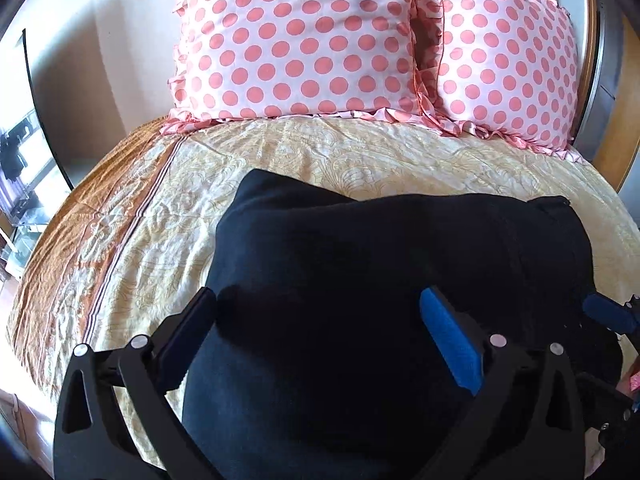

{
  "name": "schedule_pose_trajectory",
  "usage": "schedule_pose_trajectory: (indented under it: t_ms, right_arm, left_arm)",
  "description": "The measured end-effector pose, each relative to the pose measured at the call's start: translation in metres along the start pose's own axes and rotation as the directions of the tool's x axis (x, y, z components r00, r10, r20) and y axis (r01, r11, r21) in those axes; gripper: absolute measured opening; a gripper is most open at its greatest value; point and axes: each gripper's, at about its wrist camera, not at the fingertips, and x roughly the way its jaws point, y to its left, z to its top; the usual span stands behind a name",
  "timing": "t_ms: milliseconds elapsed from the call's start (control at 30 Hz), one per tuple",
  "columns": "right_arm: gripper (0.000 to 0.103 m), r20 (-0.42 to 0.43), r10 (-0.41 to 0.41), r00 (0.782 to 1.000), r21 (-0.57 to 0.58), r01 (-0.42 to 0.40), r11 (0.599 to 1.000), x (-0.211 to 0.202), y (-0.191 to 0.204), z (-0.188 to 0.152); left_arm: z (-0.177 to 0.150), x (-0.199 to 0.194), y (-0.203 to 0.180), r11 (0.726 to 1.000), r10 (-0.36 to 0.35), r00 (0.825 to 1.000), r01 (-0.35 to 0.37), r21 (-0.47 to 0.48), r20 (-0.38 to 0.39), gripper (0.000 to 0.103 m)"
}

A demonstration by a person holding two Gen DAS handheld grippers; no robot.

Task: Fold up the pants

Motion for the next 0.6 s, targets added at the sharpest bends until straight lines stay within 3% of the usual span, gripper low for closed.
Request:
schedule_pose_trajectory:
  t_ms: [133,300,400,600]
  right_arm:
    - [0.085,0.003,-0.021,1.000,-0.034,0.021,0.999,-0.017,0.009,-0.016]
    - [0.086,-0.011,-0.083,0.996,-0.040,0.083,0.996,-0.004,0.008,-0.032]
    - [0.094,-0.023,-0.124,0.992,-0.072,0.122,0.990,0.001,0.018,-0.028]
    - [0.094,0.059,-0.103,0.993,0.053,0.099,0.994,-0.027,0.006,-0.023]
  left_arm:
    - [-0.021,-0.011,0.001,1.000,0.010,1.000,-0.010,0.007,-0.003,0.101]
    - [-0.043,-0.017,-0.007,0.997,0.060,0.997,-0.062,0.046,0.045,0.101]
    - [-0.047,-0.015,-0.012,0.993,0.089,0.994,-0.094,0.073,0.070,0.101]
    - [-0.049,-0.028,0.002,0.997,0.068,0.996,-0.070,0.033,0.057,0.101]
